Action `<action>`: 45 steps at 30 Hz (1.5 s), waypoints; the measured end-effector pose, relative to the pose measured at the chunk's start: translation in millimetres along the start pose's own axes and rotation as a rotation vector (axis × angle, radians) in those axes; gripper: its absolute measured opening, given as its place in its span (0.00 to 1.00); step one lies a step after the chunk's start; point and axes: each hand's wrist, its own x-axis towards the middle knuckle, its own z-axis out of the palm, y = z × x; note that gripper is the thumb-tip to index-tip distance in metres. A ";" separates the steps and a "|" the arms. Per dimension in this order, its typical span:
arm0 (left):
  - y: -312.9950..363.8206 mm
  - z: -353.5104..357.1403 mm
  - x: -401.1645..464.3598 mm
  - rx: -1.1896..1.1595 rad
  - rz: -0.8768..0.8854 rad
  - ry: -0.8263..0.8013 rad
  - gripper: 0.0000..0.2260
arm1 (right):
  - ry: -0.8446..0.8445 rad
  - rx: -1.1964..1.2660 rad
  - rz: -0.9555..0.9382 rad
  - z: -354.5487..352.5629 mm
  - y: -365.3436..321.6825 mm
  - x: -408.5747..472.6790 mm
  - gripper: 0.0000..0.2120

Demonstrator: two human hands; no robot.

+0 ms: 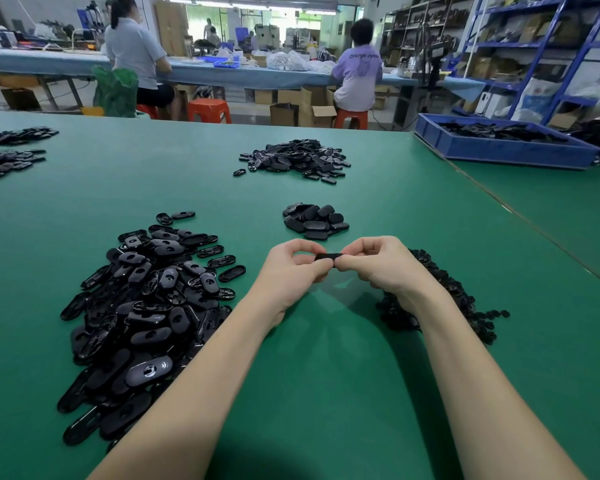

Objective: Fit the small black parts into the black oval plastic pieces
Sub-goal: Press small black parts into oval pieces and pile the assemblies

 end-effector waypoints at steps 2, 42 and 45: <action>0.1 -0.9 0.6 -0.005 0.000 -0.008 0.06 | 0.012 -0.005 -0.008 0.3 1.3 1.1 0.06; 15.2 8.1 138.8 0.949 0.268 0.374 0.15 | 0.017 -0.390 -0.031 26.8 17.4 10.2 0.07; 15.8 7.3 120.4 0.897 0.335 0.369 0.16 | 0.029 -0.412 -0.037 27.3 16.8 9.7 0.06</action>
